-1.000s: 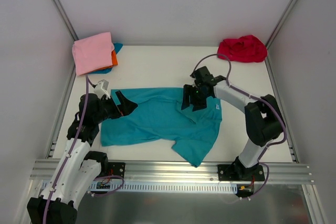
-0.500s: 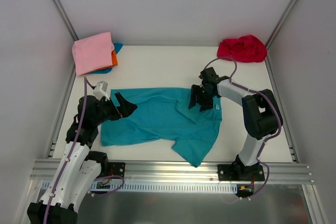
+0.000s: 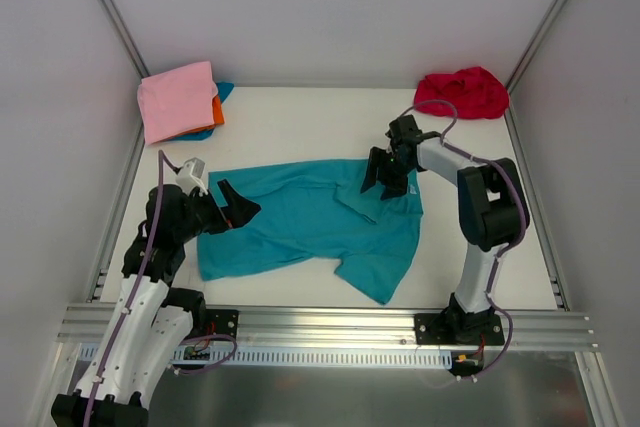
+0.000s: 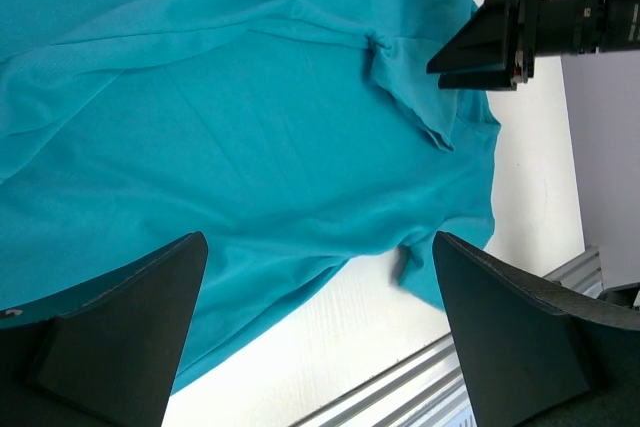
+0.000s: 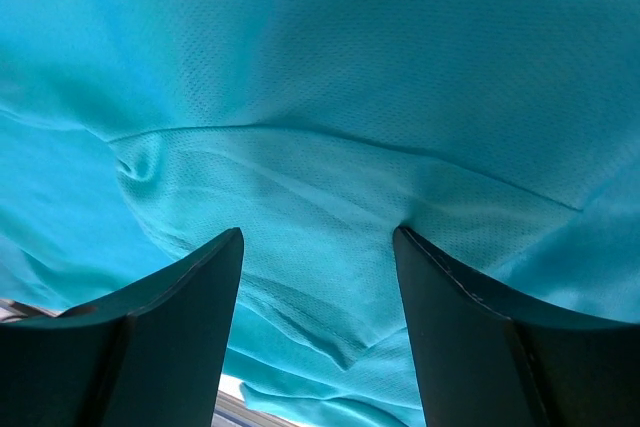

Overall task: Fold and stack the t-shirts
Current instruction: Fold the flattened tshirt in 1/3 of the way

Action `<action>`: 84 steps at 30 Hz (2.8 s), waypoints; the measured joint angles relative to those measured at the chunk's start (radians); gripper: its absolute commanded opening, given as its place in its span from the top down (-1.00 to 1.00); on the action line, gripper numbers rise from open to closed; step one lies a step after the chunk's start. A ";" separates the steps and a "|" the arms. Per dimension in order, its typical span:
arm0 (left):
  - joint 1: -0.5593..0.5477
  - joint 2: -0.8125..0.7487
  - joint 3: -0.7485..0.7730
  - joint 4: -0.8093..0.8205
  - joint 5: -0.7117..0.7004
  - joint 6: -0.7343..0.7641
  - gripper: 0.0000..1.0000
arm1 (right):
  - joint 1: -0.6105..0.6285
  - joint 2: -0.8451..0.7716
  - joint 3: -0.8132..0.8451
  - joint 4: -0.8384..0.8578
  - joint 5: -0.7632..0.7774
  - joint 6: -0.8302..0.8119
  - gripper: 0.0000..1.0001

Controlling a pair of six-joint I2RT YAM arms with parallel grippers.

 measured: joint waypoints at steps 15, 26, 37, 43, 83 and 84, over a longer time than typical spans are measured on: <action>0.000 -0.045 0.036 -0.100 -0.003 0.031 -0.97 | -0.206 0.121 0.184 -0.024 -0.026 -0.009 -0.37; 0.000 0.045 0.036 -0.056 -0.040 0.038 -0.97 | -0.306 0.095 0.175 -0.051 -0.040 -0.035 -0.53; 0.000 0.587 0.104 0.326 -0.134 0.017 -0.88 | -0.237 -0.362 0.000 -0.059 -0.161 -0.029 -0.66; 0.000 0.917 0.237 0.478 -0.133 0.017 -0.85 | -0.216 -0.589 -0.130 -0.102 -0.197 -0.031 -0.69; -0.001 1.170 0.393 0.470 -0.169 0.074 -0.82 | -0.216 -0.636 -0.185 -0.196 -0.196 -0.072 -0.70; -0.001 1.170 0.393 0.470 -0.169 0.074 -0.82 | -0.216 -0.636 -0.185 -0.196 -0.196 -0.073 -0.69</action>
